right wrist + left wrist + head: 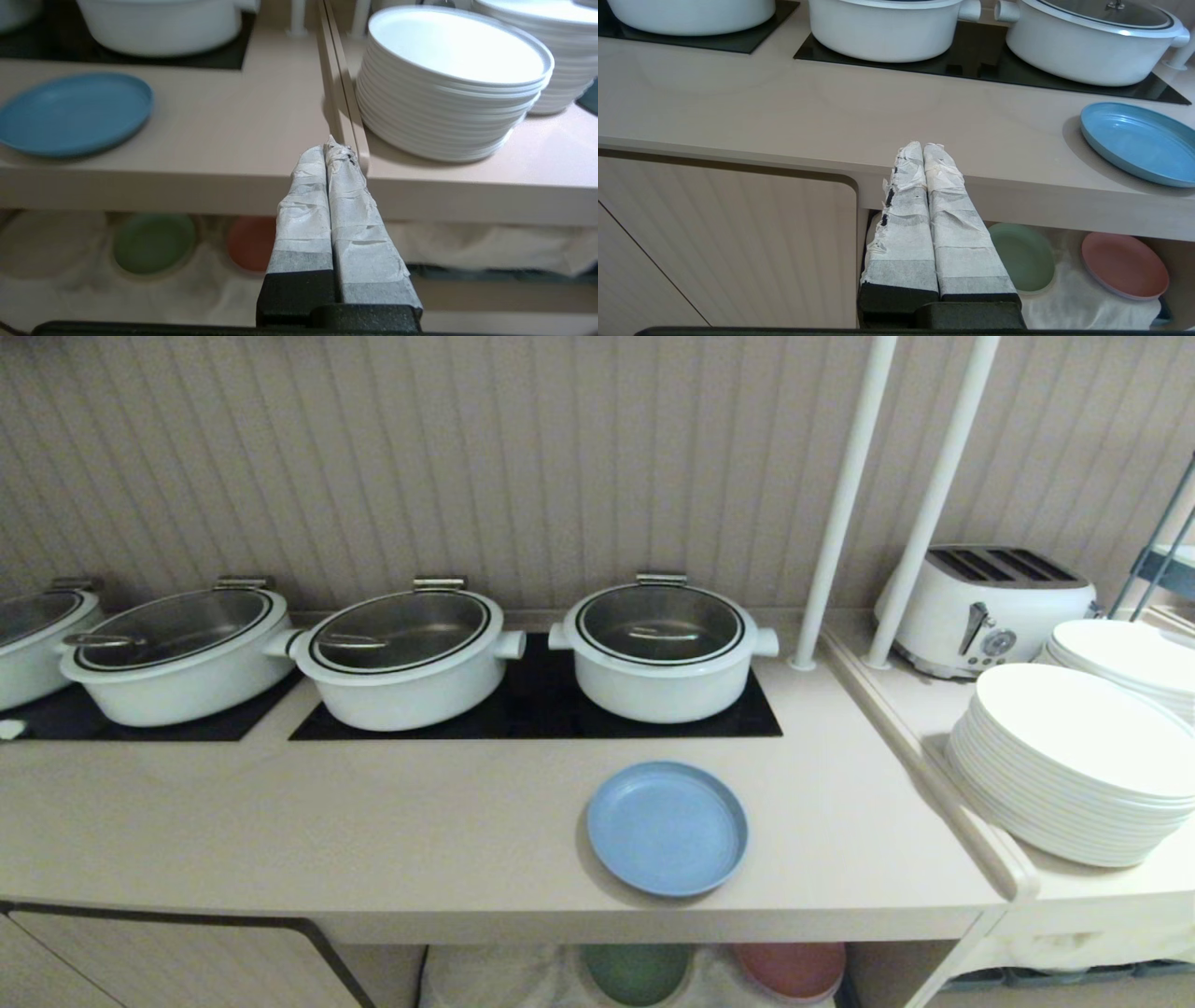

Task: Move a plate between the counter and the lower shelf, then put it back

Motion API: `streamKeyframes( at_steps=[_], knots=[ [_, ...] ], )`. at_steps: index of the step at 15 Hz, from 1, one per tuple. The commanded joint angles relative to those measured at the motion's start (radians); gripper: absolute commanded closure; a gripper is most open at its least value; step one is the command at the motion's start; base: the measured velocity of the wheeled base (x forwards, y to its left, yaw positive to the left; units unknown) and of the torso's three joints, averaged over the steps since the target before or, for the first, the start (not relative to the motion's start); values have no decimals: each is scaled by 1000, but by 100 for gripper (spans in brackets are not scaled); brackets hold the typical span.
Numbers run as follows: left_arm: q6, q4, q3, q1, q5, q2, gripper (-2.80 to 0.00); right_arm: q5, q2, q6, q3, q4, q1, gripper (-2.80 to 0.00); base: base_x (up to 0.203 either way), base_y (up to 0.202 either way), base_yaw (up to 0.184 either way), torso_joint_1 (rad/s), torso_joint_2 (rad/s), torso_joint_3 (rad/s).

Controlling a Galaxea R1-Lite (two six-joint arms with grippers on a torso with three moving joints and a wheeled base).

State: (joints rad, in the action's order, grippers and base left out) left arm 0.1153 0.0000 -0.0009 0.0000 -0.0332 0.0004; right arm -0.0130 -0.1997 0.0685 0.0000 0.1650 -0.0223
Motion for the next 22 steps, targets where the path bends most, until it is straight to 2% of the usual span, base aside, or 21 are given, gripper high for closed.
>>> streamKeyframes(
  at_steps=[1,4,22],
  knots=[
    [1,0,0,0,-1,0,0,3,120,-19,0,-4,15,0,0,0,0,0,0,0],
    [1,0,0,0,-1,0,0,4,200,-42,0,-7,19,0,0,0,0,0,0,0],
    [1,0,-1,0,-1,0,0,4,200,-35,0,-7,19,0,0,0,0,0,0,0]
  ],
)
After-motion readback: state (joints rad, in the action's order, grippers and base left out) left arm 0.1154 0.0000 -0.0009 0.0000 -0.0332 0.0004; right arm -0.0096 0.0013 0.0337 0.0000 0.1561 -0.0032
